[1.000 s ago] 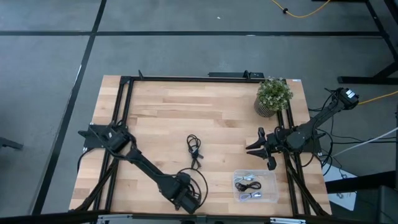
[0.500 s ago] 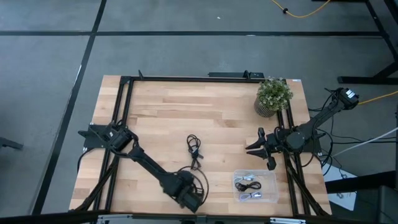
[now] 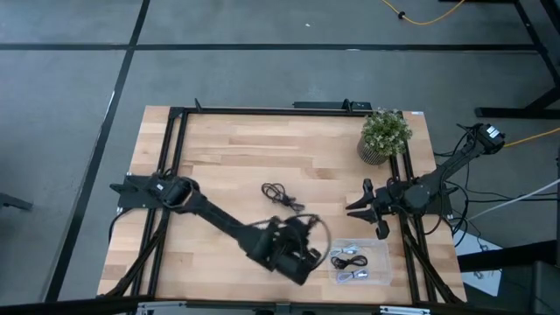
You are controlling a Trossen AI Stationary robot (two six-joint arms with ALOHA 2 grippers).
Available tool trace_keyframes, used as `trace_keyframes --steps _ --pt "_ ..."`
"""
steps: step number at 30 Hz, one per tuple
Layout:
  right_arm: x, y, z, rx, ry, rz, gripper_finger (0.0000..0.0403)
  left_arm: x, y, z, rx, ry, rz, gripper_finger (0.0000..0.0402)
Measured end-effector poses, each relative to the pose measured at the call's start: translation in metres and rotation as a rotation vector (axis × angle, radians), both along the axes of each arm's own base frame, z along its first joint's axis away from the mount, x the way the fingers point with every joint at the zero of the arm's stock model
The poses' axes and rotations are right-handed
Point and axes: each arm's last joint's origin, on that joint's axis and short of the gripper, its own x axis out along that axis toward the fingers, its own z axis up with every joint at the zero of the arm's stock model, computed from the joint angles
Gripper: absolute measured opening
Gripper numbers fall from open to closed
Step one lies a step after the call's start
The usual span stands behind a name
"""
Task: Pick and place USB-C Cables
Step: Put the bottom black charger cable into the transparent bin
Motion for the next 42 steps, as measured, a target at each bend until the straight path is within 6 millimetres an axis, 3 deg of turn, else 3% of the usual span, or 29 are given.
trace_keyframes --steps 5,9,16,24,29,37,42 --pt "-0.001 -0.001 0.009 0.049 -0.072 0.0 0.009 0.04 0.036 0.035 0.13 -0.065 -0.252 0.0036" --pt "-0.004 -0.005 0.016 0.085 -0.123 -0.066 0.009 0.06 0.044 0.049 0.15 -0.198 -0.487 0.0036" --pt "-0.013 -0.016 0.029 0.085 -0.227 -0.194 0.009 0.075 0.046 0.015 0.093 -0.164 -0.589 0.0036" --pt "-0.019 -0.017 0.038 0.129 -0.305 -0.067 0.009 0.101 0.048 -0.009 0.058 -0.366 -0.729 0.0036" --pt "-0.02 -0.017 0.039 0.138 -0.317 -0.06 0.009 0.102 0.047 -0.011 0.04 -0.376 -0.758 0.0036" --pt "-0.02 -0.017 0.039 0.136 -0.317 -0.059 0.009 0.101 0.041 -0.01 0.063 -0.38 -0.786 0.013" --pt "-0.02 -0.017 0.039 0.135 -0.317 -0.051 0.009 0.101 0.041 -0.01 0.065 -0.38 -0.783 0.0147"
